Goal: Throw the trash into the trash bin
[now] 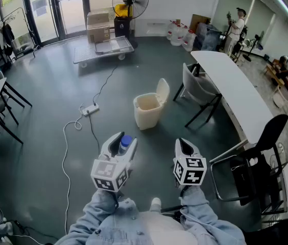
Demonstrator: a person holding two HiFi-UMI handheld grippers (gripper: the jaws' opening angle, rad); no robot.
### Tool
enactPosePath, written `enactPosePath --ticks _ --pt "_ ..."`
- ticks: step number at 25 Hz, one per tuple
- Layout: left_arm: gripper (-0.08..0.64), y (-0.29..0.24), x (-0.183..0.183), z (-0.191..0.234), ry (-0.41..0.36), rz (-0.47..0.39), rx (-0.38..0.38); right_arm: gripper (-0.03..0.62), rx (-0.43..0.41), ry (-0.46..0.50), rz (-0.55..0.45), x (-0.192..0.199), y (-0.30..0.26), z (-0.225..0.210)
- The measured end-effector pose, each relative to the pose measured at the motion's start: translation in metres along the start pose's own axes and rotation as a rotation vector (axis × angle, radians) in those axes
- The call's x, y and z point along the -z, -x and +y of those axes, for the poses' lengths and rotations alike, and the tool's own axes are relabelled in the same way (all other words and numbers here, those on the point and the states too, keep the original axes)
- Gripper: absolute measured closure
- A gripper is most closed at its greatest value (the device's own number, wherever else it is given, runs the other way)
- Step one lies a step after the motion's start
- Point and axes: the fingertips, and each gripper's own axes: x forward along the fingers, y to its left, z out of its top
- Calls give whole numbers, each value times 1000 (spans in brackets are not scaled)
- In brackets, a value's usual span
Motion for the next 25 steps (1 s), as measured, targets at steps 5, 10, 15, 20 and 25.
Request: enactPosePath --ticks 5,10,15,20,25 --pt "350 5 -3 17 0 -2 5 589 3 2 -3 -4 -7 16" --pt "350 9 -5 30 1 1 18 589 9 -24 2 -5 -14 27" --pt "350 15 -3 47 -2 8 38 589 58 -62 7 -2 -16 32" --pt "350 11 3 61 18 19 36 589 82 -85 34 8 -20 29" --pt "350 -11 8 72 25 30 36 589 95 -96 43 7 -41 16"
